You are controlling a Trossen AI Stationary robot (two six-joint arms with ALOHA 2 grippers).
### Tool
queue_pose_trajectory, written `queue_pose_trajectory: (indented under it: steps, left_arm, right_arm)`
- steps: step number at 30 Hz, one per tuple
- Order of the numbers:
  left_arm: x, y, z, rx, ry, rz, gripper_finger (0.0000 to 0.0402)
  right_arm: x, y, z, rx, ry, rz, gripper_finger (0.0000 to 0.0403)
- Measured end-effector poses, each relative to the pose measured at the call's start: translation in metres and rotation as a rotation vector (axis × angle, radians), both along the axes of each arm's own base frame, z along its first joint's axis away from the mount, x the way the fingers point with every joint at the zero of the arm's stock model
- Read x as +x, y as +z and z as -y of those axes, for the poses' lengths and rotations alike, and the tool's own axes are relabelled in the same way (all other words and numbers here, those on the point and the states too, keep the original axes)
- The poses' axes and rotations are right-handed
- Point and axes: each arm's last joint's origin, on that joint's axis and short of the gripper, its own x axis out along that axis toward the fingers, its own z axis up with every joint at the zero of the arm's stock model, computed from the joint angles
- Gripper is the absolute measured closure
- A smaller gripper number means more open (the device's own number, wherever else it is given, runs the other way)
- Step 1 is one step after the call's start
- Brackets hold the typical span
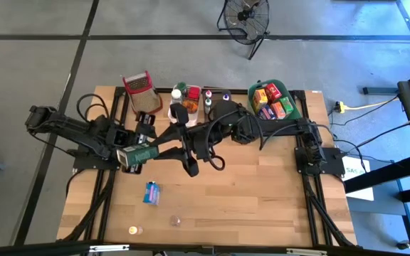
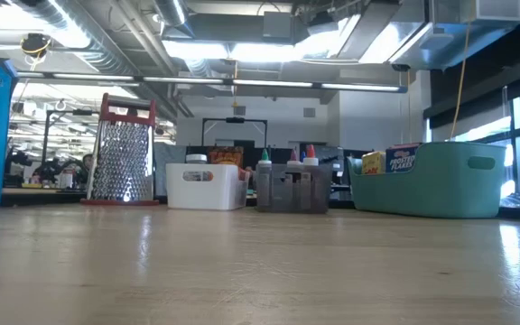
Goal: Pick & Place Kitchen Items
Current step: Put the black seasoning can into the white bin
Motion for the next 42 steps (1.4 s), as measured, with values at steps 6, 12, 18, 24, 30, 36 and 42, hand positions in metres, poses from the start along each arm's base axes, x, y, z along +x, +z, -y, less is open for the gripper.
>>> queue_pose_trajectory:
  steps: [6, 12, 18, 24, 30, 36, 42]
  left_arm:
    - [0.0, 0.0, -0.001, -0.005, -0.083, -0.018, 0.0197]
    - [-0.004, 0.004, -0.002, 0.004, -0.056, 0.038, 0.0197]
    - [-0.002, 0.003, -0.006, -0.004, -0.038, 0.029, 0.0197]
    - [0.002, 0.009, -0.008, -0.01, -0.044, -0.002, 0.0197]
    - [0.009, 0.023, -0.007, -0.002, -0.043, -0.087, 0.0197]
    - [0.009, 0.023, -0.007, 0.053, -0.008, -0.07, 0.0197]
    - [0.006, 0.024, -0.004, 0.095, 0.007, -0.042, 0.0197]
  right_arm:
    - [0.0, 0.0, 0.0, 0.0, 0.0, -0.002, 0.0257]
    - [0.0, -0.002, 0.0, -0.003, 0.0, -0.023, 0.0257]
    - [0.001, -0.003, 0.0, -0.004, -0.002, -0.027, 0.0257]
    - [0.001, -0.002, 0.001, -0.003, -0.007, -0.025, 0.0257]
    - [0.001, -0.003, 0.004, 0.002, -0.01, -0.036, 0.0257]
    - [0.001, -0.003, 0.003, 0.001, -0.009, -0.044, 0.0257]
    - [0.001, -0.004, 0.002, -0.001, -0.005, -0.054, 0.0257]
